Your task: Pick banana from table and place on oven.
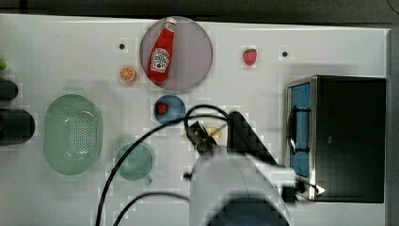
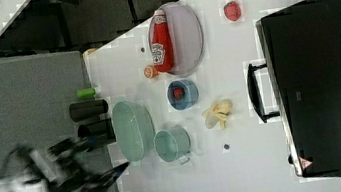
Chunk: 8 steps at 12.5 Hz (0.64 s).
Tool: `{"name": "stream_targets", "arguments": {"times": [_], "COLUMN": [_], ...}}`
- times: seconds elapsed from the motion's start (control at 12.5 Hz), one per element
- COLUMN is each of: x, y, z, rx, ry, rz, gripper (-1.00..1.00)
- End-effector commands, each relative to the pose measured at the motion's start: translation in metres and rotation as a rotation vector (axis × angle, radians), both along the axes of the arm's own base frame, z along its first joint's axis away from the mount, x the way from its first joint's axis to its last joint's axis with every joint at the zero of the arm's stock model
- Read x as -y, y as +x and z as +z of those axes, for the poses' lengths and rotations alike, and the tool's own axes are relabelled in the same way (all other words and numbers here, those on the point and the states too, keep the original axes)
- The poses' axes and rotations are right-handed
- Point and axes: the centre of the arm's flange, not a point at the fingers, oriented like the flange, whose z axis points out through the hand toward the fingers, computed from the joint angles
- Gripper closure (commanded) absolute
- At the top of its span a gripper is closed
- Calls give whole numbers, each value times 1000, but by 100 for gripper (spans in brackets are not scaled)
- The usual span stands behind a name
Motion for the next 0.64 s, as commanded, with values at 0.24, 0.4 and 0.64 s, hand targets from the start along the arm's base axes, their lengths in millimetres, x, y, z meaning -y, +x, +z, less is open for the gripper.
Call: {"name": "stream_targets", "arguments": {"times": [0.24,0.4,0.64], "x": [1,-1,-4], "y": [20,21,27], "z": [-157,-207,-268], "rx": [-102,-103,-138], "ry": [10,7,5], "rz": [-50,-46,-39], "gripper": [-100,-100,-100]}}
